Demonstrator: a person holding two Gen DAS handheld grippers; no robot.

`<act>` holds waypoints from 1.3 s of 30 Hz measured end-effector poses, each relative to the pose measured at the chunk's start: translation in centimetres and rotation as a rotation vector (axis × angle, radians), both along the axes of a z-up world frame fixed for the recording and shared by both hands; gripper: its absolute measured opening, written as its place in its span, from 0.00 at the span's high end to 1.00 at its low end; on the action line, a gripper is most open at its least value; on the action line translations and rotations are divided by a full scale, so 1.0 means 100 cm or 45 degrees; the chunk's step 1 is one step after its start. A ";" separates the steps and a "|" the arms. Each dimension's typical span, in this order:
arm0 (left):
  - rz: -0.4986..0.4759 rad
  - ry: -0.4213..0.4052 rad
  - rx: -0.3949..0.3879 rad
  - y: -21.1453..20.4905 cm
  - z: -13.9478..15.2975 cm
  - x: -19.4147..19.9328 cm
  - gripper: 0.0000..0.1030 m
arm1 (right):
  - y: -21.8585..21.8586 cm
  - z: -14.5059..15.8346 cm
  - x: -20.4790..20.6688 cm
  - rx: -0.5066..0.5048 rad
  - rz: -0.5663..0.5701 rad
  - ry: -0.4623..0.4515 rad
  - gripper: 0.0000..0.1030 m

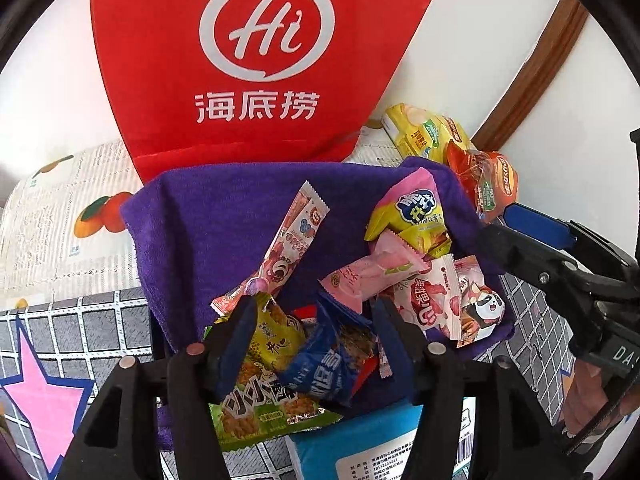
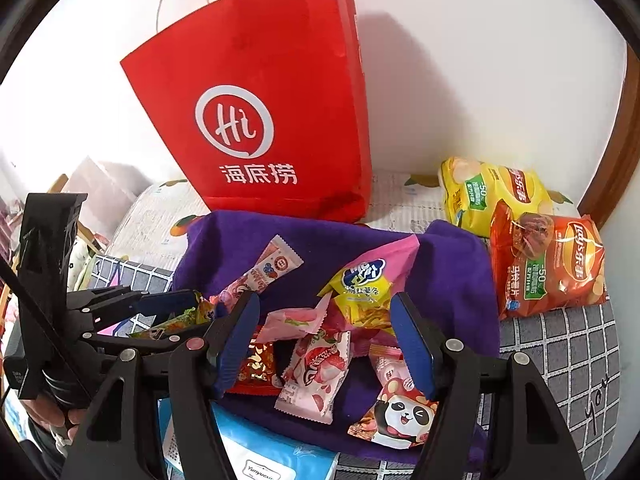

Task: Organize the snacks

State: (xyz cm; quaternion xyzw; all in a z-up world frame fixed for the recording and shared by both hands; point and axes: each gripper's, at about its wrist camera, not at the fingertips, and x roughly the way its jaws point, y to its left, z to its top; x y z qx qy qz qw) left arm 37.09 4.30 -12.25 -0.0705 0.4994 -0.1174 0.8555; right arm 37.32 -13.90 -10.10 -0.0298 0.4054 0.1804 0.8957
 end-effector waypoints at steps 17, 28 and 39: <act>0.035 -0.151 0.110 0.010 0.061 -0.061 0.35 | 0.010 0.043 -0.059 -0.118 -0.107 -0.126 0.30; 0.109 -0.282 0.111 0.020 0.087 -0.170 0.29 | 0.017 0.054 -0.174 -0.042 -0.183 -0.139 0.14; 0.152 -0.388 0.169 0.007 0.106 -0.274 0.08 | 0.015 0.054 -0.284 -0.079 -0.259 -0.208 0.00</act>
